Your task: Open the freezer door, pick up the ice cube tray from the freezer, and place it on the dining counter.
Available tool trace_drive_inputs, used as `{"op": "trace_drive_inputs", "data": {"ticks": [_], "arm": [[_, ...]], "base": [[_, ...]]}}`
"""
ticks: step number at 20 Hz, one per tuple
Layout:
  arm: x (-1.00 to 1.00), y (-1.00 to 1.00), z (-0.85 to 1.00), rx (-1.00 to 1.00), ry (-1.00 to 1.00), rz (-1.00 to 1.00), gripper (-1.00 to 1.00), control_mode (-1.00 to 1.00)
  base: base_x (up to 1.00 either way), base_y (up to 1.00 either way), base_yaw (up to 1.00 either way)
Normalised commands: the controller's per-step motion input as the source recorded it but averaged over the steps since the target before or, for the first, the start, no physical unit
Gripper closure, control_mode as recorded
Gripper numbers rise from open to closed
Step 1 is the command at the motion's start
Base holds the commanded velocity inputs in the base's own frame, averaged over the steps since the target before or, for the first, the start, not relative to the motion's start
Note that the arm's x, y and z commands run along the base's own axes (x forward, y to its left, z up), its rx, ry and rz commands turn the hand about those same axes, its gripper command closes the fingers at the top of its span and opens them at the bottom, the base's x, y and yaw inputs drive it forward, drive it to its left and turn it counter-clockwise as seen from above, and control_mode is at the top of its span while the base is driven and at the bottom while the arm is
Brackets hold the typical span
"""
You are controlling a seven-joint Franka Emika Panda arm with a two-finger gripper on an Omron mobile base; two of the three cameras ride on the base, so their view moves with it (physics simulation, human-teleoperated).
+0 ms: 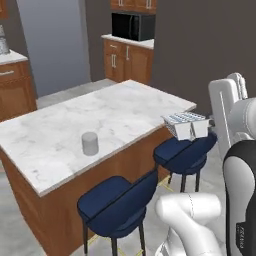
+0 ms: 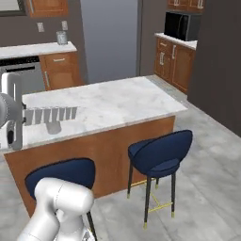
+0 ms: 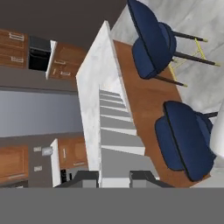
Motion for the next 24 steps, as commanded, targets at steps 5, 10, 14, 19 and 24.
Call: {"op": "trace_drive_inputs", "data": {"ticks": [5, 10, 14, 19, 24], "arm": [[0.00, 0.00, 0.00, 0.00, 0.00, 0.00, 1.00, 1.00], [0.00, 0.00, 0.00, 0.00, 0.00, 0.00, 1.00, 1.00], [0.00, 0.00, 0.00, 0.00, 0.00, 0.00, 1.00, 1.00], [0.00, 0.00, 0.00, 0.00, 0.00, 0.00, 1.00, 1.00], [0.00, 0.00, 0.00, 0.00, 0.00, 0.00, 1.00, 1.00]], "base": [[0.56, -0.83, 0.45], [0.56, -0.87, 0.37], [0.48, -0.71, 0.34], [0.55, -0.41, 0.28], [0.70, -0.13, 0.21]]}}
